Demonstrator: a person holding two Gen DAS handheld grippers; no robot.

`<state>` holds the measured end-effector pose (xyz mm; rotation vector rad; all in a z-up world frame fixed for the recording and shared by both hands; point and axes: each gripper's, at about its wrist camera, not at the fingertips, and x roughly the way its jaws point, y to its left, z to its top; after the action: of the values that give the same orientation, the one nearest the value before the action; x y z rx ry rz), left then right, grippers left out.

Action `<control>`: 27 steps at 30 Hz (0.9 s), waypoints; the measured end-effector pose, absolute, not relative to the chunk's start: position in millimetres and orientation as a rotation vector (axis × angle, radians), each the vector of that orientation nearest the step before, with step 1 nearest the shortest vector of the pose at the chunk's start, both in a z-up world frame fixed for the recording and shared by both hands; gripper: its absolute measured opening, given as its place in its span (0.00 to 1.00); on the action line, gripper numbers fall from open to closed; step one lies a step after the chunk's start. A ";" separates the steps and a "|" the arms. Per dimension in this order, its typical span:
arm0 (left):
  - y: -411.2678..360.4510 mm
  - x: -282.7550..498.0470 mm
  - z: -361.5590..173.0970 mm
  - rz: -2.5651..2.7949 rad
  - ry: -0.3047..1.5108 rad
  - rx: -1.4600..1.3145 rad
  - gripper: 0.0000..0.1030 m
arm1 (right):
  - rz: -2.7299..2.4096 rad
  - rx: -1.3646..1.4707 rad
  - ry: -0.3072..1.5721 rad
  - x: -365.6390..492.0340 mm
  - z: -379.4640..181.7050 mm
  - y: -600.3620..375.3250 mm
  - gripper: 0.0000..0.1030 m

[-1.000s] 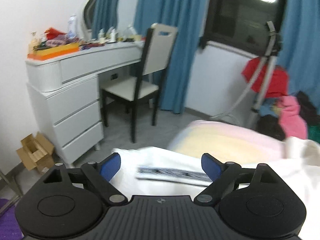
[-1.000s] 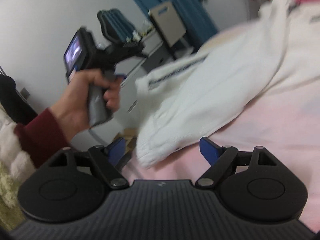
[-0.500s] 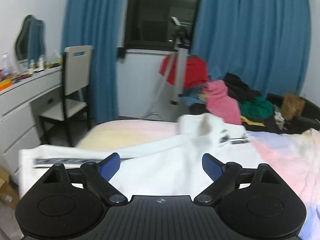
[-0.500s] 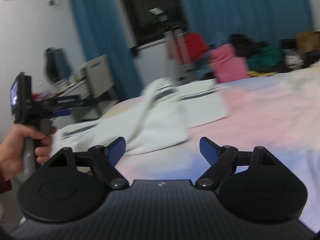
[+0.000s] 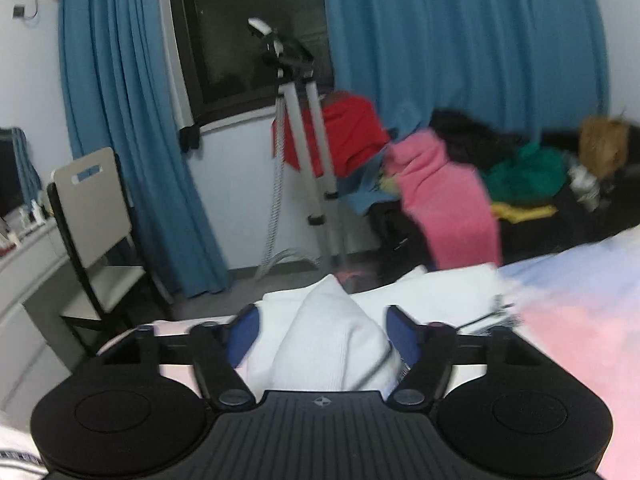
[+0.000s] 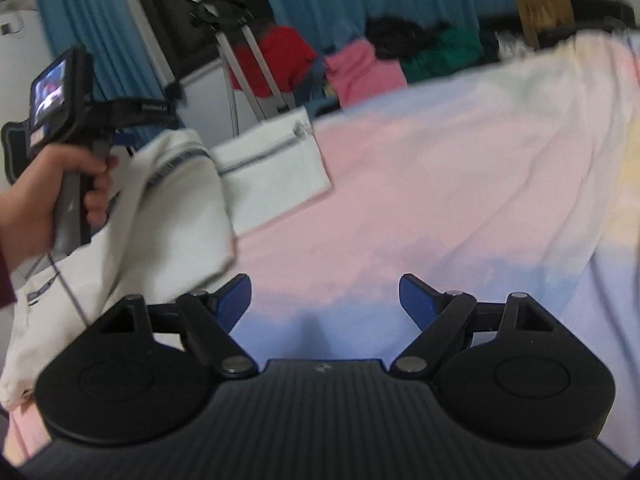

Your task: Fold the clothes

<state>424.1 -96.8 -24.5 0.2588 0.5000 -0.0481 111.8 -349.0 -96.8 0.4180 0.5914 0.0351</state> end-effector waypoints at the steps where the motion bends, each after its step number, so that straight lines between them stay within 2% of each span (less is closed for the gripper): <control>1: -102.0 435.9 -28.9 -0.033 0.513 0.275 0.33 | 0.040 0.433 0.603 115.1 -101.5 -352.2 0.81; 2: -103.7 440.2 -31.2 -0.042 0.522 0.269 0.26 | 0.045 0.448 0.615 118.4 -106.1 -355.3 0.81; 3: -101.2 440.0 -30.9 -0.057 0.524 0.245 0.13 | 0.029 0.450 0.618 120.0 -109.3 -357.0 0.81; 7: -93.6 403.6 -19.8 -0.128 0.466 0.218 0.08 | -0.080 0.431 0.587 121.2 -113.0 -362.7 0.81; 15: -59.1 231.6 17.3 -0.280 0.364 0.225 0.05 | -0.110 0.458 0.525 103.2 -101.3 -367.4 0.81; 22: -18.7 107.3 -4.1 -0.354 0.440 0.115 0.03 | 0.038 0.528 0.470 71.0 -78.4 -355.0 0.81; 24: -8.3 78.5 -15.2 -0.354 0.449 0.094 0.03 | 0.099 0.596 0.459 61.0 -75.5 -355.7 0.74; 26: 2.3 71.6 -23.7 -0.352 0.493 0.029 0.03 | 0.100 0.635 0.474 69.4 -77.5 -357.0 0.56; 27: 6.1 71.8 -25.8 -0.353 0.504 0.010 0.03 | 0.100 0.654 0.481 73.9 -78.6 -357.6 0.50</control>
<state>71.8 6.1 -25.8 0.0096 0.5041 -0.3533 73.9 -357.6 -78.6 0.6538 0.4813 0.0999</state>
